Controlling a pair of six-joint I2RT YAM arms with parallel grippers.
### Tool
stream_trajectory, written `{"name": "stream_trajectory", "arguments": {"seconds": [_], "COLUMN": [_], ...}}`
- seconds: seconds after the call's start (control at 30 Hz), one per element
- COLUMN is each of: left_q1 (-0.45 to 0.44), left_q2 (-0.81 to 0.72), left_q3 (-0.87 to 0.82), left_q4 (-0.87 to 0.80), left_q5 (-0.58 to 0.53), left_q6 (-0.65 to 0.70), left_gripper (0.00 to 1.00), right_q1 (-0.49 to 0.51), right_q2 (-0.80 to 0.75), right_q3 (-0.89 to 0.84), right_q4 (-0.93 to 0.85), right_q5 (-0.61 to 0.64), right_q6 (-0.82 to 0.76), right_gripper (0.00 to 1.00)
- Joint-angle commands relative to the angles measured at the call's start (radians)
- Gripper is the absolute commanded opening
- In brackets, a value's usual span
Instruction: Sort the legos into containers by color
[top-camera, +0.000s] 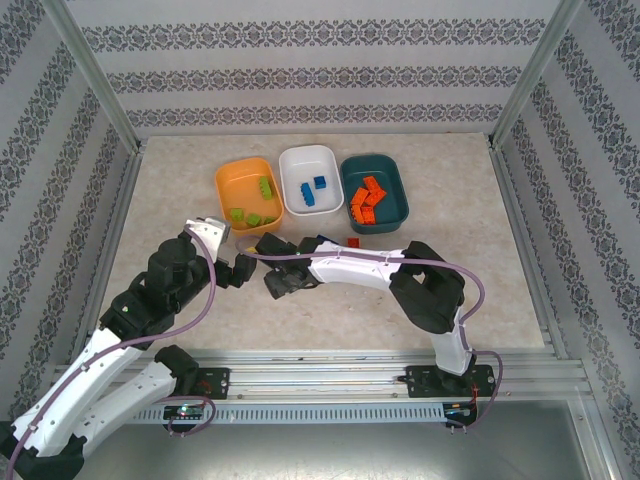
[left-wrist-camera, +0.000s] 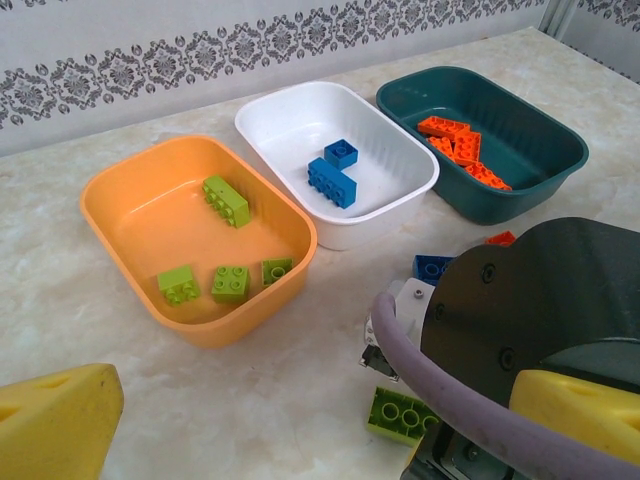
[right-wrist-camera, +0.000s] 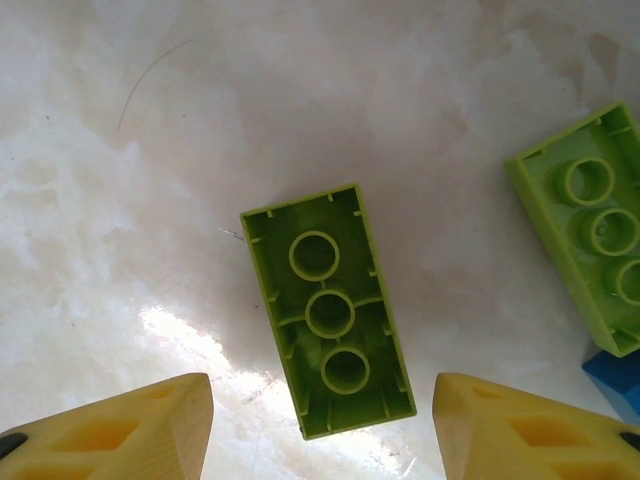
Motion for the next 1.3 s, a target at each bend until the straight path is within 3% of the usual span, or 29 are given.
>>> {"name": "stream_trajectory", "arguments": {"seconds": [0.0,0.3,0.6,0.97,1.27], "left_q1": [0.010,0.010,0.010,0.010,0.010], "left_q2": [-0.006,0.008,0.012,-0.008,-0.041], "left_q3": [-0.002,0.000,0.000,-0.002,-0.006], "left_q4": [0.005,0.002,0.003,0.003,0.000], "left_q5": [0.004,0.009,0.012,-0.004,-0.079], "left_q6": [0.009,0.008,0.009,0.007,0.003], "left_gripper": [1.00,1.00,1.00,1.00,1.00], "right_q1": [-0.011,-0.024,-0.026,-0.074,-0.205], "right_q2": [0.036,0.113,0.056,-0.197,-0.050], "right_q3": [0.033,0.059,0.004,-0.035,0.202], "right_q4": [-0.039,-0.029,0.008,0.058,0.044], "right_q5": [0.017,-0.018,0.000,-0.028,-0.103], "right_q6": [-0.023,-0.033,-0.013,-0.014,-0.053], "right_gripper": [0.61,0.59,0.33,0.30,0.30]}}
